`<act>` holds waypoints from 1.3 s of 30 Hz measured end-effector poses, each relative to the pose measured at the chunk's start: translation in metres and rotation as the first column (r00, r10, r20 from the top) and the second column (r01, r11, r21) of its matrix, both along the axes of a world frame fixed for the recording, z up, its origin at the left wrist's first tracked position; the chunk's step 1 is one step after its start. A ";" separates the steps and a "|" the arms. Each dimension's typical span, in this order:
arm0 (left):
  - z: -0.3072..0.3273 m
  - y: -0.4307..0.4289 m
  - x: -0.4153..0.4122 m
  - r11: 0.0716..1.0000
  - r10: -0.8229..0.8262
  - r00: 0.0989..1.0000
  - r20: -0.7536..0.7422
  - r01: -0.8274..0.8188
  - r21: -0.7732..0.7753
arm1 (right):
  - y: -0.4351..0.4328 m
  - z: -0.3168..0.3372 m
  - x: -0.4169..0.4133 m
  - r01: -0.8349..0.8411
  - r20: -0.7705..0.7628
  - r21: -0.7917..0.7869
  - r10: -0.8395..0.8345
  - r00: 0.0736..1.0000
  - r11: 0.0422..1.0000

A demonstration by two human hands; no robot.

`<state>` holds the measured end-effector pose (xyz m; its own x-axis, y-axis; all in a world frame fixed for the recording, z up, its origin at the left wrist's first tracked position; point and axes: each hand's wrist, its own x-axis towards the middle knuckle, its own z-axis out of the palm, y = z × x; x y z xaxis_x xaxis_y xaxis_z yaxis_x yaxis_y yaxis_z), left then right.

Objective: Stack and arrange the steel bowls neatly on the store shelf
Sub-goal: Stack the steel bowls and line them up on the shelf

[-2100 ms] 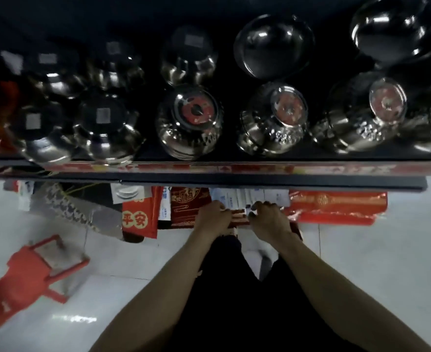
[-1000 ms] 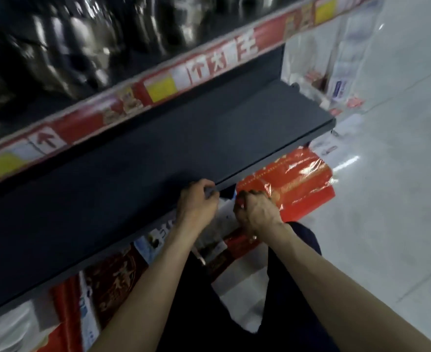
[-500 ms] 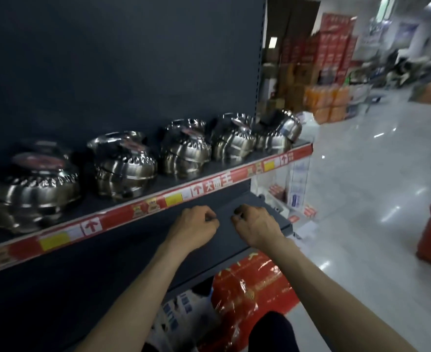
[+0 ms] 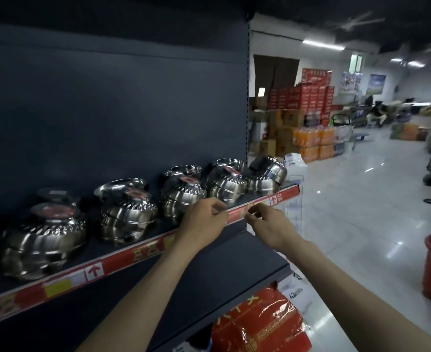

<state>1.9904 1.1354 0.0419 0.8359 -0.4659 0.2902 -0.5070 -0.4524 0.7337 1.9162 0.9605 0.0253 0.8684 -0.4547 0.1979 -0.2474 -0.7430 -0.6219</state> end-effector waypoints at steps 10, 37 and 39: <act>0.030 -0.025 0.006 0.996 -0.075 0.992 -0.105 0.070 -0.050 | -0.025 0.042 -0.019 0.044 0.067 -0.027 -0.042 0.997 0.999; 0.100 -0.144 0.060 0.961 -0.265 0.964 -0.027 0.266 0.072 | -0.135 0.028 0.033 0.041 0.133 0.458 -0.114 0.985 0.888; 0.096 -0.156 0.070 0.963 -0.244 0.970 -0.008 0.244 0.119 | -0.143 0.024 0.042 0.024 0.155 0.482 -0.112 0.982 0.876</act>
